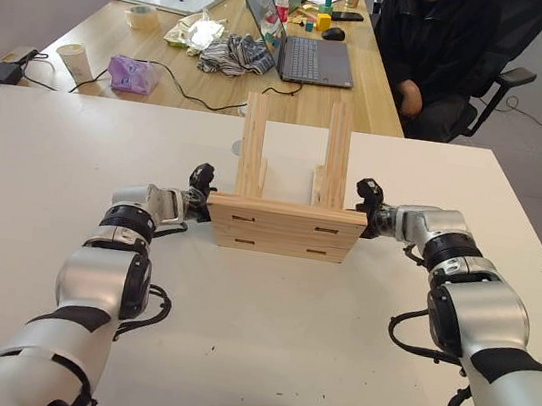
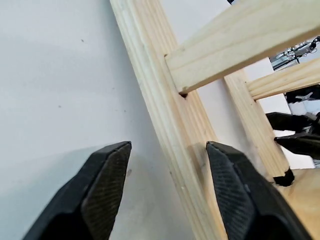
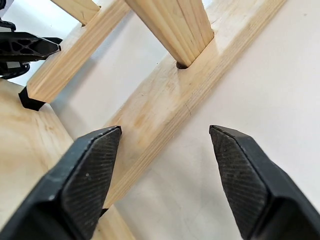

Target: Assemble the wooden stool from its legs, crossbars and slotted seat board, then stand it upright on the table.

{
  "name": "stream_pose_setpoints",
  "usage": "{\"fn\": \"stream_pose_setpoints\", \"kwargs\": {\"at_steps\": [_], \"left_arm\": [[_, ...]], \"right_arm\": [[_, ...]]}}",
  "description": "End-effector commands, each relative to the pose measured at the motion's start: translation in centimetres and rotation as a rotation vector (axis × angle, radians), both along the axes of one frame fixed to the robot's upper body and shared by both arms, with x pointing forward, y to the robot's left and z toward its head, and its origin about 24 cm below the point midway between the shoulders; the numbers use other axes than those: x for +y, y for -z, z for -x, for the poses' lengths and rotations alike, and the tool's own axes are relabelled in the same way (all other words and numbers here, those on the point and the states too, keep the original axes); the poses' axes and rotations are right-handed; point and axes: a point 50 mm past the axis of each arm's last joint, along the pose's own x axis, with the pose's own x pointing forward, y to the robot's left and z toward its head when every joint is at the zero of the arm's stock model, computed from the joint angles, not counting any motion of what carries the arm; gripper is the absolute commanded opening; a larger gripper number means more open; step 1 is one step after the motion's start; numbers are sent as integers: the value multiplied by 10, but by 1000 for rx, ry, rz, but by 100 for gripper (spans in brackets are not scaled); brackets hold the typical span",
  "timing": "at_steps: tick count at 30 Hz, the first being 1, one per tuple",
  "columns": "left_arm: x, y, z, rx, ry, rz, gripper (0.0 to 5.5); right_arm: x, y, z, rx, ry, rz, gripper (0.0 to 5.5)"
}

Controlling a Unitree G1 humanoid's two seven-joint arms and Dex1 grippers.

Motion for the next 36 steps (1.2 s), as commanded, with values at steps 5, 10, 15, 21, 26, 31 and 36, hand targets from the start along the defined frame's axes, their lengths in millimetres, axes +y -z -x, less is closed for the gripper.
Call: {"fn": "stream_pose_setpoints", "kwargs": {"at_steps": [5, 10, 15, 21, 26, 31, 36], "left_arm": [[86, -28, 19, -138, -1, -230, 271], [70, -62, 20, -591, 156, -74, 271], [40, -60, 43, -666, 444, 51, 294], [35, -54, 56, -629, 537, 79, 365], [14, -41, 52, -635, 545, 97, 365], [-5, -27, 47, -633, 550, 126, 365], [-16, -23, 39, -641, 547, 135, 365]], "right_arm": [[-76, -12, 9, -156, 30, 170, 319], [-71, -33, 4, -171, 136, -156, 319], [-107, -54, 7, -312, 151, -57, 446], [-153, -80, 36, -454, -40, -37, 535], [-142, -56, 58, -306, -295, -98, 535], [-125, -48, 57, -284, -330, -155, 535], [-97, -32, 57, -230, -398, -204, 461]]}}
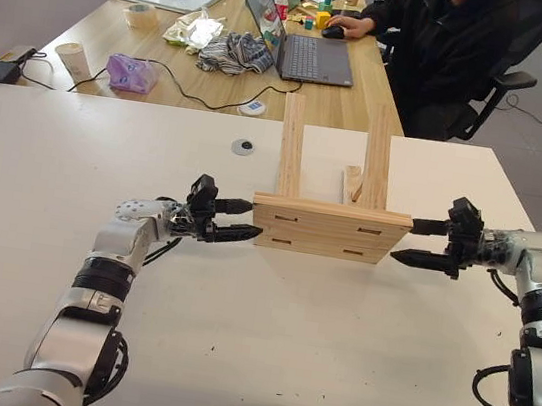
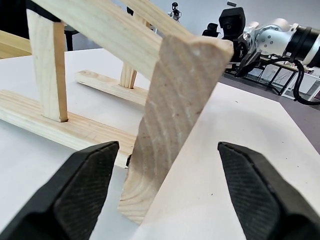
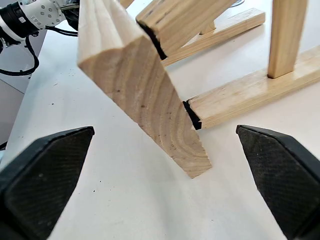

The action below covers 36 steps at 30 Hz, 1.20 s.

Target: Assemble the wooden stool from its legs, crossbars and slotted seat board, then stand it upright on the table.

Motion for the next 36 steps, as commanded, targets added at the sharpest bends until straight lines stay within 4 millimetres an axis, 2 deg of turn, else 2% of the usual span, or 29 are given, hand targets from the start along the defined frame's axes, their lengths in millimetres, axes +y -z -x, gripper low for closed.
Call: {"fn": "stream_pose_setpoints", "kwargs": {"at_steps": [1, 3, 9, 11, 14, 16, 19, 21, 23, 24, 26, 28, 30, 33, 35, 36], "left_arm": [[-11, -2, -10, -29, 5, -14, 365], [-15, -1, -12, -20, 21, -7, 365], [-18, 6, -12, 27, 45, -20, 241], [-17, 5, -12, 39, 46, -20, 226], [-15, -5, -7, 105, 92, 3, 219], [-10, -26, 2, 226, 127, -21, 215], [-3, -82, 9, 478, 117, -16, 208], [-6, -127, -8, 590, 48, 75, 206], [-9, -162, -31, 659, -48, 167, 206], [-6, -174, -44, 680, -143, 211, 206], [0, -183, -57, 732, -292, 245, 202], [17, -177, -56, 818, -390, 234, 196], [27, -167, -55, 882, -470, 229, 196], [14, -134, -55, 910, -538, 153, 196], [5, -115, -52, 913, -547, 154, 196], [3, -111, -51, 913, -549, 172, 234]], "right_arm": [[20, 11, -1, 17, -45, -15, 442], [23, 13, -1, 21, -36, -20, 399], [26, 12, -3, 22, -13, -35, 269], [28, 11, -2, 36, -22, -43, 230], [35, 2, 2, 95, -80, -94, 214], [44, -19, 7, 171, -136, -162, 212], [63, -74, 3, 290, -211, -338, 208], [72, -112, -14, 360, -190, -470, 204], [81, -146, -30, 410, -156, -613, 197], [86, -162, -38, 415, -113, -670, 191], [94, -174, -48, 460, 0, -659, 160], [90, -170, -42, 567, 79, -552, 141], [83, -153, -40, 669, 186, -468, 141], [81, -103, -49, 683, 334, -324, 141], [78, -84, -53, 654, 389, -296, 141], [74, -78, -55, 641, 421, -301, 141]]}}
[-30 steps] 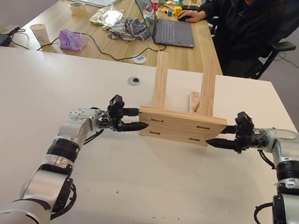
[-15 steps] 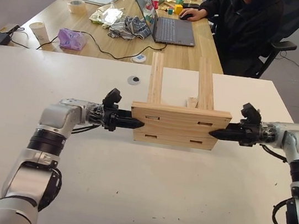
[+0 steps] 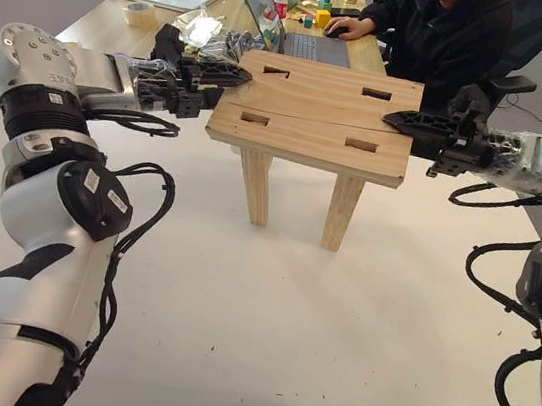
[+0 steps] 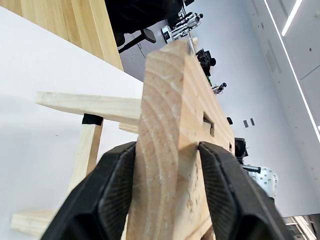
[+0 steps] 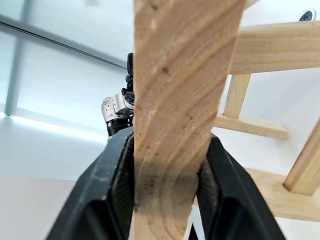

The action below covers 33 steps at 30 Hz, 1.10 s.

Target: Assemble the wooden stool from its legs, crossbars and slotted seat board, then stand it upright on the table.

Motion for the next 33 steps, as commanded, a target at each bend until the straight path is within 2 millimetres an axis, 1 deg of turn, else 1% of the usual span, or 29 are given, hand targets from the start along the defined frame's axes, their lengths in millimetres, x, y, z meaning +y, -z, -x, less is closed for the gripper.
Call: {"fn": "stream_pose_setpoints", "kwargs": {"at_steps": [1, 2, 5, 6, 7, 10, 12, 14, 16, 18, 21, 24, 26, 28, 30, 33], "left_arm": [[-15, 55, 6, 177, -33, -89, 256], [-16, 56, 6, 173, -44, -82, 278], [-15, 58, 1, 173, -106, -79, 350], [-14, 58, 0, 177, -123, -78, 353], [-13, 58, -2, 178, -136, -79, 353], [-4, 49, -12, 108, -236, -62, 353], [0, 44, -15, 76, -273, -54, 353], [9, 38, -17, 33, -310, -45, 353], [18, 30, -18, -10, -347, -17, 353], [22, 28, -18, -28, -355, -1, 396], [28, 31, -20, -56, -390, -17, 423], [46, 30, -22, -124, -486, -24, 423], [61, 30, -22, -160, -566, 1, 423], [66, 33, -22, -172, -602, 23, 423], [64, 33, -22, -197, -604, 36, 423], [70, 31, -18, -253, -634, 50, 423]], "right_arm": [[-5, 45, -11, 19, 128, 269, 141], [-8, 48, -12, 14, 157, 271, 185], [-10, 50, -15, 18, 205, 254, 270], [-9, 51, -15, 26, 205, 250, 289], [-8, 52, -15, 32, 204, 249, 300], [-11, 54, -15, 38, 226, 251, 300], [-13, 54, -16, 31, 240, 252, 300], [-16, 49, -16, 9, 248, 240, 300], [-19, 44, -16, -10, 248, 216, 341], [-19, 40, -15, -21, 236, 201, 392], [-20, 39, -16, -41, 239, 207, 436], [-28, 35, -19, -69, 310, 213, 441], [-32, 31, -20, -78, 345, 189, 441], [-30, 33, -19, -69, 325, 195, 488], [-32, 36, -22, -90, 370, 255, 535], [-57, 41, -29, -199, 534, 493, 538]]}}
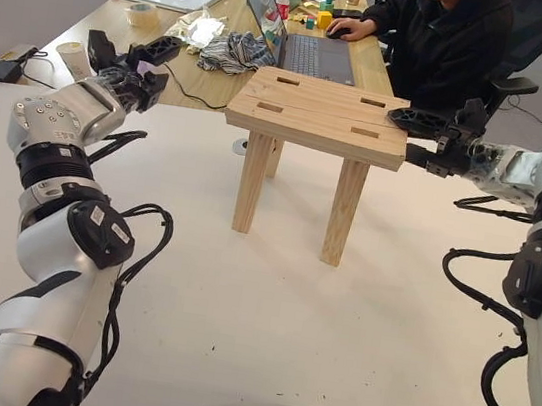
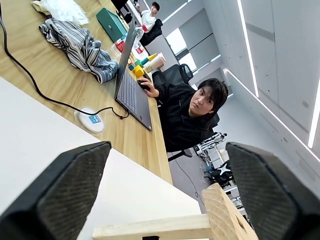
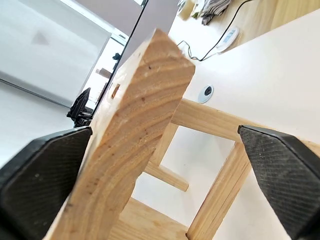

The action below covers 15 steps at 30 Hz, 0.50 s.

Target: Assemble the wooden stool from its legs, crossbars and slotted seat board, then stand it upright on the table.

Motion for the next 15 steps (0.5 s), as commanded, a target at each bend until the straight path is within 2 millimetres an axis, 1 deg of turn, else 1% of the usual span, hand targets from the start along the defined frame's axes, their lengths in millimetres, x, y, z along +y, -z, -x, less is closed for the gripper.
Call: {"fn": "stream_pose_setpoints", "kwargs": {"at_steps": [1, 3, 5, 6, 7, 8, 9, 10, 11, 12, 13, 14, 15], "left_arm": [[12, 2, 7, -49, -53, -12, 423], [21, 5, 14, -85, -103, -39, 423], [32, 14, 23, -137, -178, -118, 423], [34, 19, 29, -166, -213, -169, 423], [33, 23, 35, -200, -244, -263, 423], [24, 23, 42, -258, -257, -307, 423], [15, 23, 52, -286, -296, -320, 398], [-3, 26, 66, -333, -290, -398, 377], [-21, 29, 82, -382, -275, -494, 352], [-41, 37, 97, -416, -258, -567, 329], [-59, 45, 112, -450, -247, -634, 300], [-74, 52, 126, -483, -245, -681, 283], [-85, 56, 136, -509, -254, -702, 257]], "right_arm": [[-38, 14, -2, -42, 235, 290, 538], [-55, 0, -4, -159, 370, 295, 538], [-71, -22, -5, -359, 526, 277, 538], [-76, -33, -3, -476, 610, 293, 538], [-76, -42, 2, -592, 683, 293, 538], [-65, -53, 14, -745, 728, 291, 515], [-44, -61, 33, -913, 734, 358, 483], [-16, -54, 55, -1028, 731, 468, 464], [11, -41, 76, -1100, 726, 549, 437], [33, -21, 94, -1120, 714, 612, 412], [49, -4, 109, -1117, 704, 638, 381], [58, 11, 122, -1098, 700, 646, 361], [61, 19, 131, -1080, 706, 652, 336]]}}
